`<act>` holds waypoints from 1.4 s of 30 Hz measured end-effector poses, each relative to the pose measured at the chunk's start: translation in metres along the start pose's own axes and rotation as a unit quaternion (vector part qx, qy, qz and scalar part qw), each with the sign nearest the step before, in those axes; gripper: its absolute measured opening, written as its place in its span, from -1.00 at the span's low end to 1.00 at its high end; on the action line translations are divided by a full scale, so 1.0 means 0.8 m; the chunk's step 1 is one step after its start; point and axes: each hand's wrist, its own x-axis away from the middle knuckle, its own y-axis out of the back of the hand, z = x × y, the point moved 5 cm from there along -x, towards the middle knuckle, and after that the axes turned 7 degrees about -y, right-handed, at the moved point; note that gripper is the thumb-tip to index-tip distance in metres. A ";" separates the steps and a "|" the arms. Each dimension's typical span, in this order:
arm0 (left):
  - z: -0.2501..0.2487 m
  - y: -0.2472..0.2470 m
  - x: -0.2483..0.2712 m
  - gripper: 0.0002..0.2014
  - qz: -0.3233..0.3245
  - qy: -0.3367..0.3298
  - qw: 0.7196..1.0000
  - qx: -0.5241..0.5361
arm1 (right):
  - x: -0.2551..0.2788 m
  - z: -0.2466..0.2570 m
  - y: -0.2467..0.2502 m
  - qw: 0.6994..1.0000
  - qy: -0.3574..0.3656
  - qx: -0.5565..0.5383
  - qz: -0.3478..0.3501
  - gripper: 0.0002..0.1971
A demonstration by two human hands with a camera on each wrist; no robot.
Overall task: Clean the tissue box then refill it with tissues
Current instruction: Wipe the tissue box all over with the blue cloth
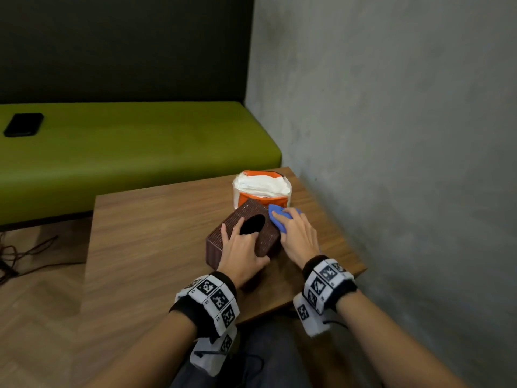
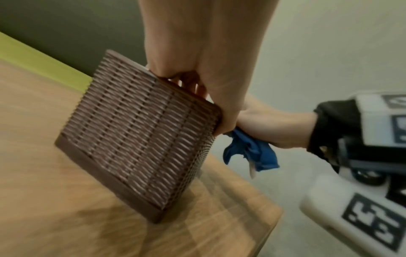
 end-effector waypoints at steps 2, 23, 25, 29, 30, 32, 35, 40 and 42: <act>0.003 0.003 -0.003 -0.49 0.009 0.002 1.000 -0.011 | 0.002 -0.001 0.005 1.000 0.000 0.006 0.013 -0.51; 0.016 0.017 -0.004 -0.34 0.113 -0.050 0.992 0.004 | -0.015 0.001 0.012 0.996 0.057 0.062 0.030 -0.53; 0.022 0.019 -0.008 -0.34 0.112 -0.050 0.992 0.012 | -0.001 -0.009 0.011 0.995 0.057 0.075 0.041 -0.54; 0.021 0.019 -0.009 -0.35 0.129 -0.074 0.989 0.013 | 0.015 -0.024 0.011 0.995 0.052 0.077 0.022 -0.58; 0.020 0.018 -0.009 -0.35 0.130 -0.075 0.989 0.011 | 0.008 -0.018 0.013 0.997 0.048 0.065 0.013 -0.61; 0.021 0.018 -0.009 -0.34 0.129 -0.070 0.989 0.005 | -0.010 -0.005 0.014 0.998 0.035 0.042 0.011 -0.61; 0.022 0.019 -0.011 -0.34 0.113 -0.066 0.991 0.009 | -0.012 0.001 0.010 0.999 0.017 0.027 0.018 -0.55; 0.024 0.020 -0.011 -0.34 0.137 -0.082 0.987 0.006 | 0.026 -0.025 0.000 0.998 0.031 0.053 -0.001 -0.55; 0.024 0.015 -0.012 -0.34 0.151 -0.086 0.985 -0.002 | 0.010 -0.019 0.003 0.999 0.027 0.044 -0.009 -0.55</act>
